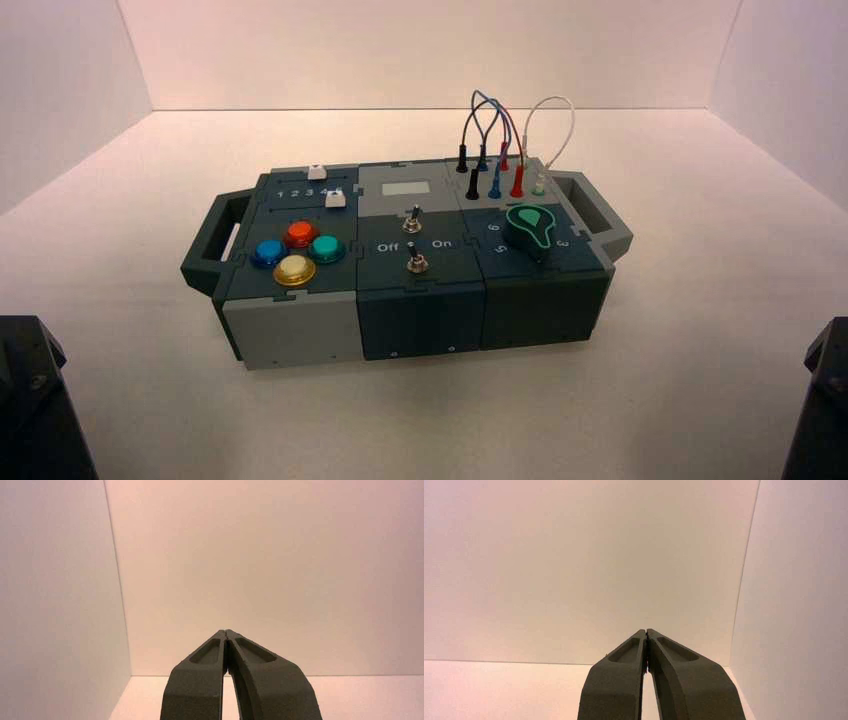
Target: Turn the knob to position 2.
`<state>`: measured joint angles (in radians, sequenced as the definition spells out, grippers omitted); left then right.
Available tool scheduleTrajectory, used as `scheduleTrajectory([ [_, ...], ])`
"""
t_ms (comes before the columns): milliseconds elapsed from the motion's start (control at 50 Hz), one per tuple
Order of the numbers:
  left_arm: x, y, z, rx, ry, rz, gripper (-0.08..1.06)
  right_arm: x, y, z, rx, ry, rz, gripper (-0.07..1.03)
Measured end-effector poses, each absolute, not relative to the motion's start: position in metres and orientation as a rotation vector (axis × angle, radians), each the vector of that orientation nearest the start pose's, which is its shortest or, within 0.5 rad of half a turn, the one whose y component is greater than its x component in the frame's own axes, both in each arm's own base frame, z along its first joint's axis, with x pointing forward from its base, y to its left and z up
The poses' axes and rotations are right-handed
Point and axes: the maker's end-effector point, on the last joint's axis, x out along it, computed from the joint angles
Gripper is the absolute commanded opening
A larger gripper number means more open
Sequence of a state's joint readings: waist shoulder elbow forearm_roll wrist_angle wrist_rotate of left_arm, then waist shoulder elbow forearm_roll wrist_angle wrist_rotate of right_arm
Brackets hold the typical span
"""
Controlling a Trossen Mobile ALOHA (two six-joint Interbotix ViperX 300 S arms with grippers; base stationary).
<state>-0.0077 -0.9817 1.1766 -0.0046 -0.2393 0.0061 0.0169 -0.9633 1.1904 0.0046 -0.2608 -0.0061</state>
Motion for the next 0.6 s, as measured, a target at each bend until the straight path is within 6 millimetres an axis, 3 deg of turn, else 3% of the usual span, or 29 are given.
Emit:
scheduleTrajectory([
  [400,0.255,-0.002,0.291,0.002,-0.035,-0.007,-0.03,0.257,0.005,0.285,-0.001,-0.028,0.019,-0.02],
  [600,0.257,-0.002,0.276,0.008,0.064,-0.007,-0.03,0.264,0.019,0.264,-0.011,0.132,0.072,-0.02],
])
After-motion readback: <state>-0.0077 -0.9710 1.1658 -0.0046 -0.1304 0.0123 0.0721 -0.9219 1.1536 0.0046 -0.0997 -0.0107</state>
